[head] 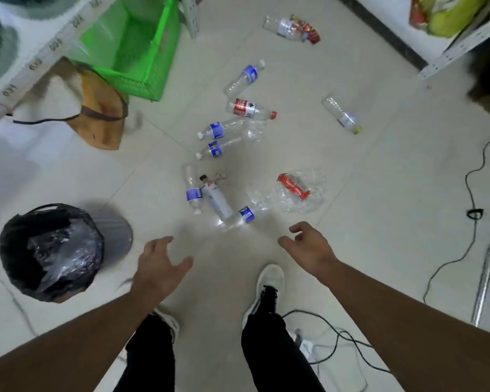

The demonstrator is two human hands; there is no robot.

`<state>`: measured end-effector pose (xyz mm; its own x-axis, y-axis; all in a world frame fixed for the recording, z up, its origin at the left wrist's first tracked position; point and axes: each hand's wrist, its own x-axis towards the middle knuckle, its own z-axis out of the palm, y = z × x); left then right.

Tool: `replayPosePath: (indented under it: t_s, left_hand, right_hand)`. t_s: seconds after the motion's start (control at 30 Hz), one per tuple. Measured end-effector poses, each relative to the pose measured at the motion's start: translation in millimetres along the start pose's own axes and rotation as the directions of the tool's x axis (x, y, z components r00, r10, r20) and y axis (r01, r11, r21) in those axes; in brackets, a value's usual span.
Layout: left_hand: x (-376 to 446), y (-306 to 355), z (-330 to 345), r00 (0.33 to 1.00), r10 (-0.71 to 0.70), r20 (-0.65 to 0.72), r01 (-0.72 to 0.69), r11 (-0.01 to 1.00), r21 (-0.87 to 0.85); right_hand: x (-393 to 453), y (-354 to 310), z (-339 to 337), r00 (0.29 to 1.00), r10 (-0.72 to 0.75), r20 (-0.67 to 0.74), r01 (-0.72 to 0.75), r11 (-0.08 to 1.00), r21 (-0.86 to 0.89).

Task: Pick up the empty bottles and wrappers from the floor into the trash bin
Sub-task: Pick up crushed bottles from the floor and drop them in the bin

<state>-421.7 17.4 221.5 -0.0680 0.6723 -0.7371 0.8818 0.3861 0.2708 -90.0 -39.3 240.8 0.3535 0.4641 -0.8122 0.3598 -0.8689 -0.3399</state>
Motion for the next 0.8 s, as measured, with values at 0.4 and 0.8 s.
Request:
replayPosePath:
  t_s: [0.4, 0.8]
  left_hand:
    - [25, 102, 69, 0.982, 0.129, 0.136, -0.130, 0.992, -0.001]
    - [184, 97, 232, 0.956, 0.282, 0.084, -0.291, 0.863, 0.412]
  right_hand:
    - [47, 46, -65, 0.998, 0.054, -0.029, -0.057, 0.989, -0.133]
    - [254, 93, -7, 0.997, 0.036, -0.066, -0.053, 0.963, -0.264]
